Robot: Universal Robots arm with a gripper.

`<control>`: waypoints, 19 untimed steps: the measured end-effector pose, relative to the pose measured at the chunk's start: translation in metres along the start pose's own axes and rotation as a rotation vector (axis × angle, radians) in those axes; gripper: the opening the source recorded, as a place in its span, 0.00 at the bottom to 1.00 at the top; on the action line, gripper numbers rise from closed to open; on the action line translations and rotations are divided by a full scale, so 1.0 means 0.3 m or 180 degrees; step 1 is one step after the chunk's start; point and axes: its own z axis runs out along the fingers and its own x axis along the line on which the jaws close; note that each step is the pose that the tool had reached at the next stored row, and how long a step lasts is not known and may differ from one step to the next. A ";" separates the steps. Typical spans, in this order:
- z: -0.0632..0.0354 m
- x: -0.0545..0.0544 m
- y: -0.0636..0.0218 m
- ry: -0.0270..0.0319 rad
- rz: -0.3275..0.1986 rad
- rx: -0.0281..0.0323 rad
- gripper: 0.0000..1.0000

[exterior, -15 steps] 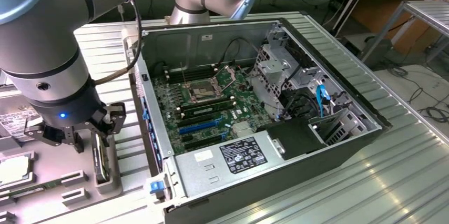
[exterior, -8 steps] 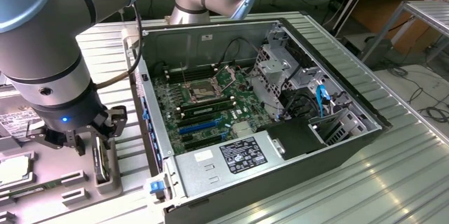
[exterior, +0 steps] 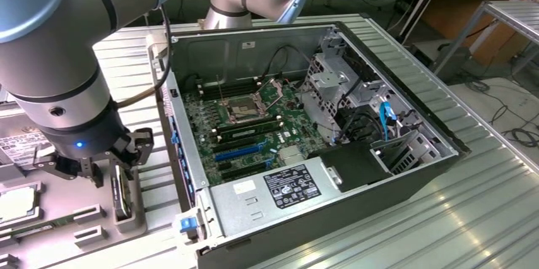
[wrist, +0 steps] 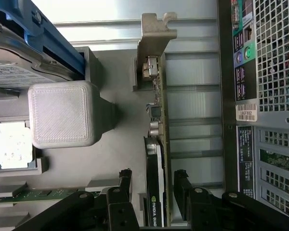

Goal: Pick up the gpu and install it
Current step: 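Pick up the gpu and move the gpu toward the slot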

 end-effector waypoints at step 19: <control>0.001 -0.005 0.000 0.0001 0.0000 0.0000 0.40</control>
